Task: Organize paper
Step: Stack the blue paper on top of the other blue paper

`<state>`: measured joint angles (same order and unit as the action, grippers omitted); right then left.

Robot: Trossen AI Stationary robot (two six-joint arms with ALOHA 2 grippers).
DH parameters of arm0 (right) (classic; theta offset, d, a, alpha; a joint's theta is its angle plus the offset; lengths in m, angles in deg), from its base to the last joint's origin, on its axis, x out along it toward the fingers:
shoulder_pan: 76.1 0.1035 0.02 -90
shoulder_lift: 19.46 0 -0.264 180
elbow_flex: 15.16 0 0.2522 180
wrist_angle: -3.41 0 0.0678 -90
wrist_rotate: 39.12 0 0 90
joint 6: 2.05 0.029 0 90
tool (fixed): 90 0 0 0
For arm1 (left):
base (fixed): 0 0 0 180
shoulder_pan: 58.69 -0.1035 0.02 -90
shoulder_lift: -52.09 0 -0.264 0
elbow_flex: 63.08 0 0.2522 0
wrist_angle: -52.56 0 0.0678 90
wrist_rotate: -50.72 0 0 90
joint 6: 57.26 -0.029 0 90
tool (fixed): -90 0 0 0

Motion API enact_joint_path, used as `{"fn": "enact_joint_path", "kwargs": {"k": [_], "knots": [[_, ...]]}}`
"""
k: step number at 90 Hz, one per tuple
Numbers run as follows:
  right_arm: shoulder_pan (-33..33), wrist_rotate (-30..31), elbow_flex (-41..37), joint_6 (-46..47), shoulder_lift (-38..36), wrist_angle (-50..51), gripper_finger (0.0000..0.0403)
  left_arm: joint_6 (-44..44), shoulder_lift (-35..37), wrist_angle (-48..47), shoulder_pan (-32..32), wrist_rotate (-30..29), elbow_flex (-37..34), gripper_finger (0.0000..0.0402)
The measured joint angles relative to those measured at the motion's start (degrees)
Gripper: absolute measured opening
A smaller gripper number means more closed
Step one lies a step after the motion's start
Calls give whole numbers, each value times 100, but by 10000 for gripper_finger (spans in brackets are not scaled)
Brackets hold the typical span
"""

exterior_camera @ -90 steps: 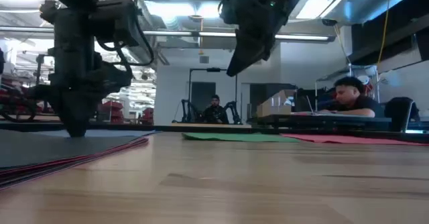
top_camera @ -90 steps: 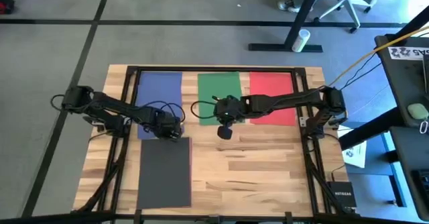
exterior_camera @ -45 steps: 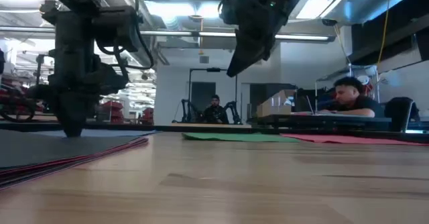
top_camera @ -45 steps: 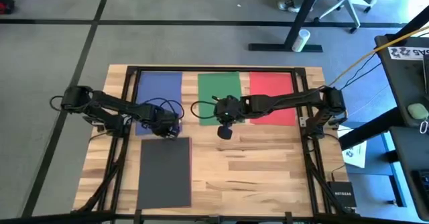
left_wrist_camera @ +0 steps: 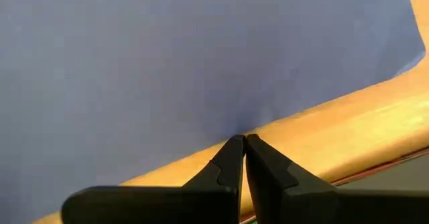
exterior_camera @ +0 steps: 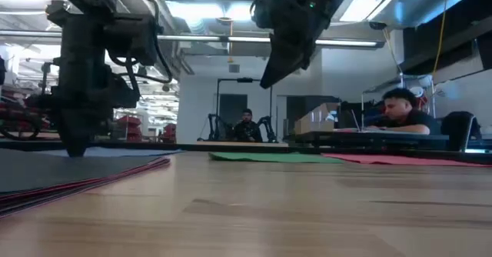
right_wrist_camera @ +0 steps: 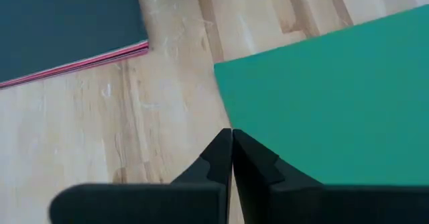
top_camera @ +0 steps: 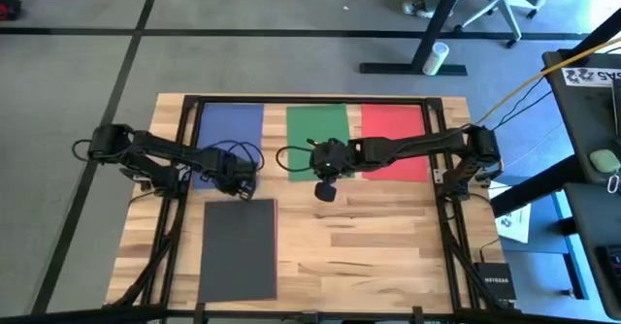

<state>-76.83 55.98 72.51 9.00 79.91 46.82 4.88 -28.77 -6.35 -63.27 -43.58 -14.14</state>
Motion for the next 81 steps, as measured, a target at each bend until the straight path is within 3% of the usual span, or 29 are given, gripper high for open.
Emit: {"fn": "enact_joint_path", "kwargs": {"k": [43,81], "knots": [[0,0,2,0,0,0,0,-581,-6,-121,-477,-53,6,1],[0,0,2,0,0,0,0,-878,-28,-263,-614,-607,347,1]]}}
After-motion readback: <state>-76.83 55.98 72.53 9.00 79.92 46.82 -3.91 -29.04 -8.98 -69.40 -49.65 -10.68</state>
